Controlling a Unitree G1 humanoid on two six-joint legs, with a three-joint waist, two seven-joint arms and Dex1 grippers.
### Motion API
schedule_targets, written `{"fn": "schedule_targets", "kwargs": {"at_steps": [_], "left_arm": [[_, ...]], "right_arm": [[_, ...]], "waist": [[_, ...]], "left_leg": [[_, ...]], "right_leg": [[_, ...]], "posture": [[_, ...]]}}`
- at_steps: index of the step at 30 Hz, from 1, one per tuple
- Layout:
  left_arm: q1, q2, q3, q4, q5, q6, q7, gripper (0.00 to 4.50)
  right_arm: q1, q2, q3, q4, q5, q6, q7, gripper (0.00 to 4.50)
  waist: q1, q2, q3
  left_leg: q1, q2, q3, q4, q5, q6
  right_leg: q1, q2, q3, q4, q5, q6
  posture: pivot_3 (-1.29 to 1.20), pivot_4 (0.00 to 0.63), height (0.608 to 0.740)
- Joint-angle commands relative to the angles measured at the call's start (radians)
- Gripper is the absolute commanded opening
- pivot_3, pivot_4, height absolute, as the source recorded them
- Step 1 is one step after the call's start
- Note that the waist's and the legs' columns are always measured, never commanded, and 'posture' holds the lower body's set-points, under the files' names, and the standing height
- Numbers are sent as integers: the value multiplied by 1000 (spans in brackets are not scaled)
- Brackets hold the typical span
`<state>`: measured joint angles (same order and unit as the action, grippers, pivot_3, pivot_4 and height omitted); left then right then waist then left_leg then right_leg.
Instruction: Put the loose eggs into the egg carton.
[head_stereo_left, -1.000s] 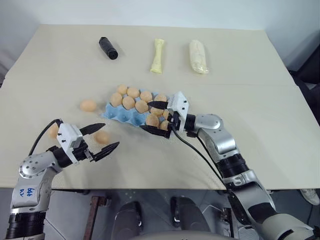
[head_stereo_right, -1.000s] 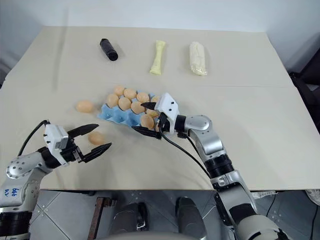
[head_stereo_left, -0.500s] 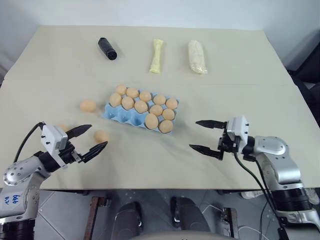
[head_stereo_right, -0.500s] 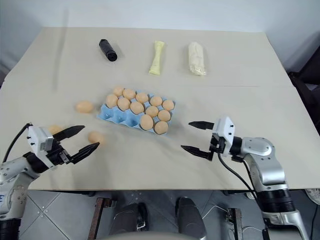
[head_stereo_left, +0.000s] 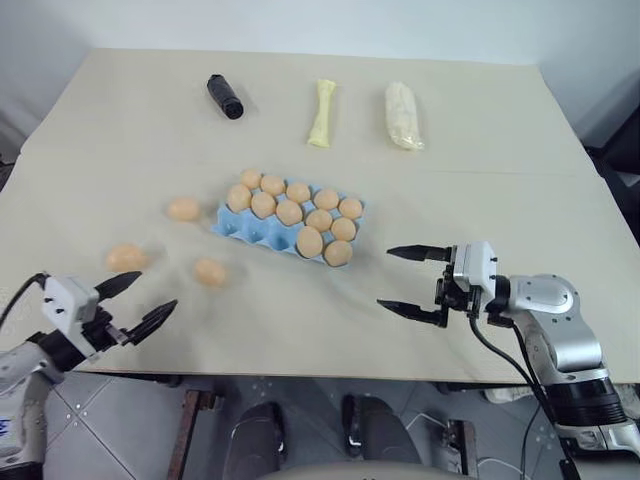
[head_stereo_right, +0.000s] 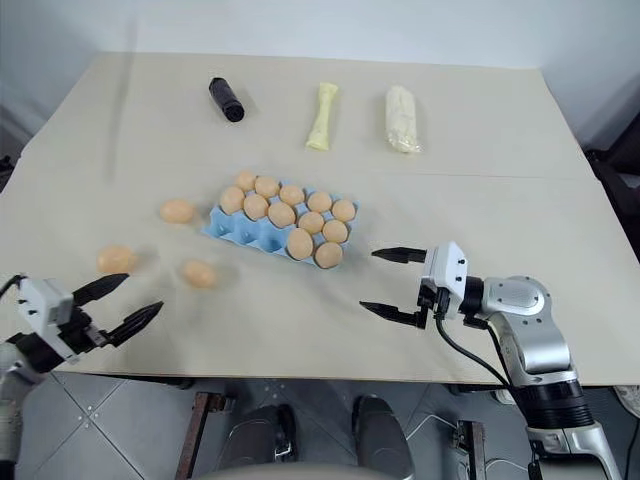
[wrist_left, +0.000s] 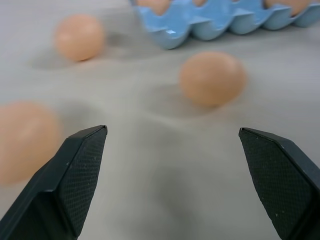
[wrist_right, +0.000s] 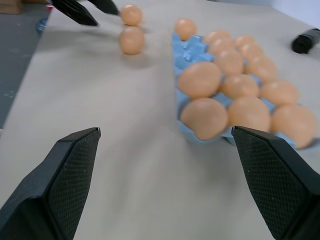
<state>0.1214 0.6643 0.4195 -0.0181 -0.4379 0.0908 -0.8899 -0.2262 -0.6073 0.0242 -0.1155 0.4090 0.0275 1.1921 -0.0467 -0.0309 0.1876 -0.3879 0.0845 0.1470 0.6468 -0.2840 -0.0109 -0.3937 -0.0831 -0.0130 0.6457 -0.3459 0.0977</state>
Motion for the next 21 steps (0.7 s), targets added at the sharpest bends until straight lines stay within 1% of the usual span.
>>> {"fn": "schedule_targets", "kwargs": {"at_steps": [1, 6, 11, 14, 18, 19, 21], "left_arm": [[-54, -17, -39, 20, 17, -31, 4, 4500], [-147, -55, -116, 82, 54, -43, 33, 4500], [-201, -102, -182, 139, 88, -65, 46, 4500], [-199, -120, -186, 132, 94, -91, 57, 3872], [-201, -134, -188, 106, 88, -101, 72, 2707], [-204, -135, -194, 96, 89, -96, 73, 2519], [-217, -148, -204, 57, 59, -71, 68, 2408]], "right_arm": [[-2, -13, -2, -63, 33, 33, 3, 4433], [-17, -8, 7, -74, 31, 58, -8, 4433], [-14, 14, 35, -105, 25, 84, -34, 4433], [-12, 24, 48, -120, 30, 107, -47, 4500], [-13, 34, 57, -114, 20, 109, -61, 4500], [-14, 35, 58, -114, 19, 109, -64, 4500], [-21, 40, 52, -116, 27, 122, -77, 4500]], "waist": [[0, 0, 0], [-4, 0, 0], [-3, 0, 0], [-1, 0, 0], [4, 0, 0], [6, 0, 0], [11, 0, 0]], "left_leg": [[0, 0, 0, 0, 0, 0], [0, 0, 1, 1, 0, 0], [0, 0, 2, 2, 0, 0], [0, 0, 1, 2, 0, 1], [0, 0, 2, 3, 0, 1], [0, 0, 2, 3, 1, 1], [0, 0, 2, 3, 1, 1]], "right_leg": [[0, 0, 0, 0, 0, 0], [0, 1, -5, 1, 0, 1], [0, 2, -5, 2, 1, 1], [0, 2, -5, 2, 1, 1], [0, 2, -5, 2, 1, 2], [0, 2, -5, 2, 1, 2], [0, 2, -5, 3, 1, 2]], "posture": [[0, 150, 740], [0, 150, 740], [0, 150, 740], [0, 150, 740], [0, 150, 740], [0, 150, 740], [0, 150, 740]]}}
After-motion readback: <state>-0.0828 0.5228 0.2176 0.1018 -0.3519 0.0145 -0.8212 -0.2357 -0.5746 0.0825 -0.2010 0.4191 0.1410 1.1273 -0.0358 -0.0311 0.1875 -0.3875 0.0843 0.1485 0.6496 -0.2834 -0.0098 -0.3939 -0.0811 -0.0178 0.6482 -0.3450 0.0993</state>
